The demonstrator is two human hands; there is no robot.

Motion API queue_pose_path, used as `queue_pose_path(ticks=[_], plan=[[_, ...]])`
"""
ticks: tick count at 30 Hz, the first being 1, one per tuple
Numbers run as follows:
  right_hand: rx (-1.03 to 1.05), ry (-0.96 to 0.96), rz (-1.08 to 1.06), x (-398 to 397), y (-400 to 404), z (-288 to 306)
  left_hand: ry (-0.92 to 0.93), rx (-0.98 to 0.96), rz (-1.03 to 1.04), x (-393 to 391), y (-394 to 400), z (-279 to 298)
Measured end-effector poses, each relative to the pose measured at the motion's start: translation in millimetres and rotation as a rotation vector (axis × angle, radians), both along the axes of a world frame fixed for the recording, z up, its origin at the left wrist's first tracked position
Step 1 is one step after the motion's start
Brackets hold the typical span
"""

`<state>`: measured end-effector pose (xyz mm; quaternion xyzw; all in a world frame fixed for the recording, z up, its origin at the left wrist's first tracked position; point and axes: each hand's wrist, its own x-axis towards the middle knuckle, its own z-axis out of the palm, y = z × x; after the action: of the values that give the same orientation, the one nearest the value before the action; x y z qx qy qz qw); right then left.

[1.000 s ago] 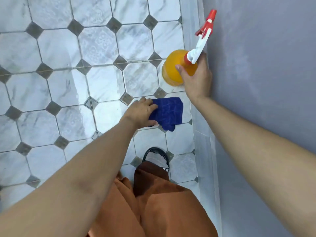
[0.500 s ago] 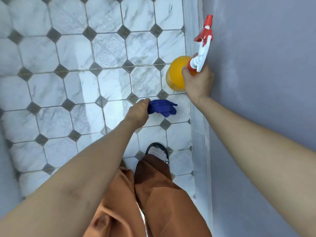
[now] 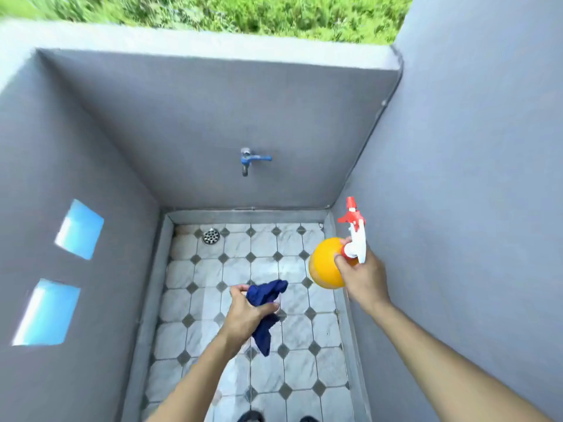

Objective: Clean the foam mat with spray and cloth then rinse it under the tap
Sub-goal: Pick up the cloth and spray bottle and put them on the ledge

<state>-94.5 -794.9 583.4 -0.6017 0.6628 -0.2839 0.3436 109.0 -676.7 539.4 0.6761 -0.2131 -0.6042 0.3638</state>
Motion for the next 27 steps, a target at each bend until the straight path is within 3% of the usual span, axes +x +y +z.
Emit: queue_pose_path(ticks=[6,13,20,24,27], plan=[[-0.135,-0.062,-0.009,54,-11,168,-0.173,-0.295,-0.119,85,-22,196],[-0.179,-0.056,0.020,105,-71,272,-0.393,-0.407,-0.257,159,-90,332],[-0.313,-0.130,0.179,142,-159,319,-0.691,-0.408,-0.404,187,-182,406],[-0.299,-0.183,0.196,158,-219,318,-0.935,-0.474,-0.309,203,-237,420],[-0.273,-0.195,0.245,167,-258,317,-0.985,-0.486,-0.270,212,-280,420]])
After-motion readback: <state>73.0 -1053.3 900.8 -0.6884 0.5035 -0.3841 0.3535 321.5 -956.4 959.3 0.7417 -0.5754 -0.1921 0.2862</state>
